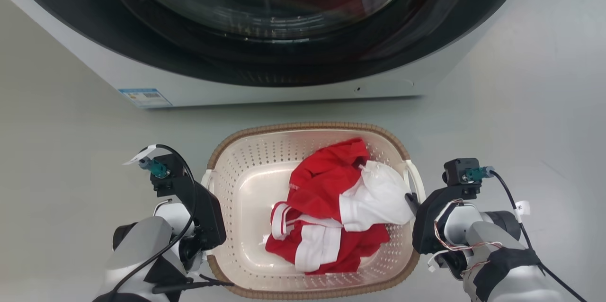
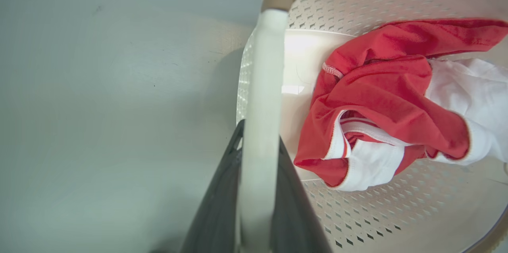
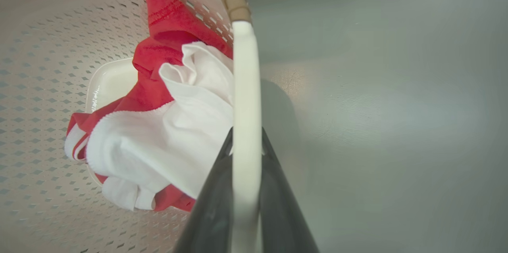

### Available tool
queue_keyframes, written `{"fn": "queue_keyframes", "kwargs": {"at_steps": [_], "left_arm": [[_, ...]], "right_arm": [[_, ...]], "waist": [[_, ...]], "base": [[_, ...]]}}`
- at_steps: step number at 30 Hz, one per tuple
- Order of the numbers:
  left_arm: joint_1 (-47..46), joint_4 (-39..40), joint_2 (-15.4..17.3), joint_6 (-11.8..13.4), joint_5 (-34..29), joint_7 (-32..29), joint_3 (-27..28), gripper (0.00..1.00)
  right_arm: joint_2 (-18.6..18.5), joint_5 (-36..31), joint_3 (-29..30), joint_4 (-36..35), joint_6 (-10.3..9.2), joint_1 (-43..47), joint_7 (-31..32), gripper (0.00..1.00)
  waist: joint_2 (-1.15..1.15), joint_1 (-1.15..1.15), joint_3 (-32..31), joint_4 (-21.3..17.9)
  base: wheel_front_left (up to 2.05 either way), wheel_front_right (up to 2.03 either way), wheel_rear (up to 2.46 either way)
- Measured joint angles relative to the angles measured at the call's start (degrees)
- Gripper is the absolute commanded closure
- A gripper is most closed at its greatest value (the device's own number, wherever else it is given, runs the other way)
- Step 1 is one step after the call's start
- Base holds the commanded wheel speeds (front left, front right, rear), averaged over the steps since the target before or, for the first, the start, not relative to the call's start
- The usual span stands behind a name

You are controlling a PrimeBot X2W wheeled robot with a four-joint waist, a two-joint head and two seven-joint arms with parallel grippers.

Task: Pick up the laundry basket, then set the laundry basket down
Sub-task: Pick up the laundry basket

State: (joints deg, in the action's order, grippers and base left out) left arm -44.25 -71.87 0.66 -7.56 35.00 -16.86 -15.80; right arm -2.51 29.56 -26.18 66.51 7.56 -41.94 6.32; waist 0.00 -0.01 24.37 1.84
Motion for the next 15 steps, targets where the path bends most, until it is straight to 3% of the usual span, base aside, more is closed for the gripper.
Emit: {"fn": "queue_keyframes", "kwargs": {"at_steps": [15], "left_arm": [[3.24,-0.55,0.42,0.07,3.47,-7.39,-0.91,1.0]], "right_arm": [[-0.09,6.5,-2.66,0.21,0.0,2.72,8.5,1.0]], "waist": [[0.0,-0.01,-10.25,-0.94]], "base": [[0.0,0.0,0.0]]}}
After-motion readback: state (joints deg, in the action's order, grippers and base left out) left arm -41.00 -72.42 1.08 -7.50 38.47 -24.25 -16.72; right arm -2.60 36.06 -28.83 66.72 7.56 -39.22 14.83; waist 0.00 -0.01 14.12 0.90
